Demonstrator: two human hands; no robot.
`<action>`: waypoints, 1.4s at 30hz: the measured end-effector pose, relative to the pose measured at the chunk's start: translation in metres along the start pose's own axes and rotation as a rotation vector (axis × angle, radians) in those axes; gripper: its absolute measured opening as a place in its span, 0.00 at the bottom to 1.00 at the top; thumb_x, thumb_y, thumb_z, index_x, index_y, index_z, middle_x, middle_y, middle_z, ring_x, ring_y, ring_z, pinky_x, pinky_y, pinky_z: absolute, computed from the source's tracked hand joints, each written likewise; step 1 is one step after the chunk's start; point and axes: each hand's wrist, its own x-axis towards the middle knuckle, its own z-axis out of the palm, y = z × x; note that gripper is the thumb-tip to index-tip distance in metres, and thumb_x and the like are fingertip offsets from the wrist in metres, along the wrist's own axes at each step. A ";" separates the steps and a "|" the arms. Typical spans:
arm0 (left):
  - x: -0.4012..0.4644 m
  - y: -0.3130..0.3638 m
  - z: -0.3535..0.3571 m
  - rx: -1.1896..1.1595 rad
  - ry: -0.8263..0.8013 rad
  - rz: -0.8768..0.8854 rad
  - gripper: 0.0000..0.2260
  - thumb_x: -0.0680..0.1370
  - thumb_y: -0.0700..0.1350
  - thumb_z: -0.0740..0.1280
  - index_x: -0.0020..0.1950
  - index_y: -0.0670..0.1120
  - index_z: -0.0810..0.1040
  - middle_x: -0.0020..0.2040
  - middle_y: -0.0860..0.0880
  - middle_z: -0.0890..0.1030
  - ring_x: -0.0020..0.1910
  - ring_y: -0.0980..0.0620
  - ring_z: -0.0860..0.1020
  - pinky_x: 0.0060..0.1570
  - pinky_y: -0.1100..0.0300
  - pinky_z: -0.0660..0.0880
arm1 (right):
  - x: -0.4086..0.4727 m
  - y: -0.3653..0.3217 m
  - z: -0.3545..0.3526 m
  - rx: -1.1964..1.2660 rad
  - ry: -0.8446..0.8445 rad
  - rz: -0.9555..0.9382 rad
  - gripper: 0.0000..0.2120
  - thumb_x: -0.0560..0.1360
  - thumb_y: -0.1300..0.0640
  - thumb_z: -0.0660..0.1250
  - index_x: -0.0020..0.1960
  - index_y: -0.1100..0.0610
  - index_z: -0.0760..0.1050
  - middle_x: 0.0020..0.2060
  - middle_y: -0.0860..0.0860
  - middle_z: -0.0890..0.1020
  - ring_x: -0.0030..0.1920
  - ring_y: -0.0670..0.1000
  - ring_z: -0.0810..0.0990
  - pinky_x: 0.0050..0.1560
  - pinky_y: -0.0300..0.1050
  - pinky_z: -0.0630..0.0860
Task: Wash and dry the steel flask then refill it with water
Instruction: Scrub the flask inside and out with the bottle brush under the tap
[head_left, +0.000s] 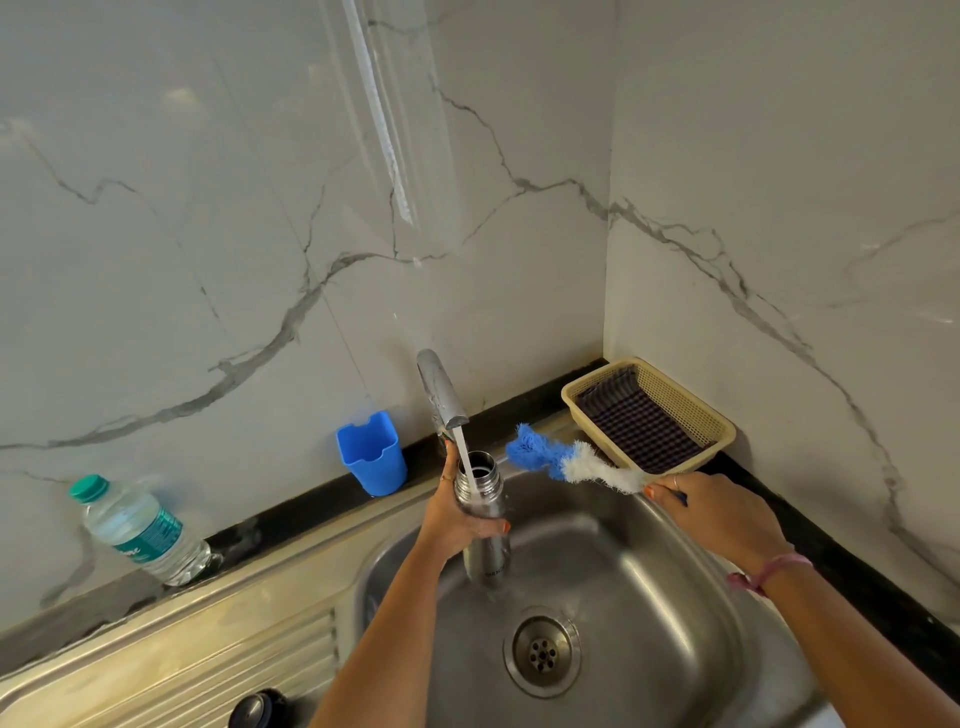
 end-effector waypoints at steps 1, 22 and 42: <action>-0.001 -0.002 0.000 0.001 0.005 0.000 0.62 0.57 0.39 0.84 0.81 0.56 0.49 0.62 0.54 0.78 0.60 0.54 0.78 0.64 0.44 0.75 | -0.001 0.000 -0.001 -0.013 0.005 -0.003 0.17 0.80 0.42 0.57 0.45 0.49 0.79 0.30 0.45 0.78 0.31 0.44 0.77 0.30 0.35 0.67; -0.039 -0.013 0.000 0.123 0.221 -0.090 0.39 0.60 0.40 0.83 0.68 0.50 0.70 0.54 0.54 0.77 0.54 0.53 0.76 0.53 0.59 0.73 | 0.025 -0.012 -0.106 -0.322 -0.137 -0.518 0.15 0.81 0.48 0.58 0.66 0.37 0.71 0.50 0.40 0.76 0.49 0.42 0.75 0.49 0.40 0.72; -0.051 -0.004 -0.014 0.212 0.108 -0.128 0.40 0.59 0.39 0.82 0.69 0.52 0.71 0.55 0.54 0.79 0.52 0.54 0.78 0.50 0.60 0.75 | 0.057 -0.111 -0.164 -1.147 0.238 -1.122 0.20 0.79 0.64 0.59 0.66 0.46 0.73 0.49 0.45 0.76 0.40 0.47 0.72 0.39 0.42 0.67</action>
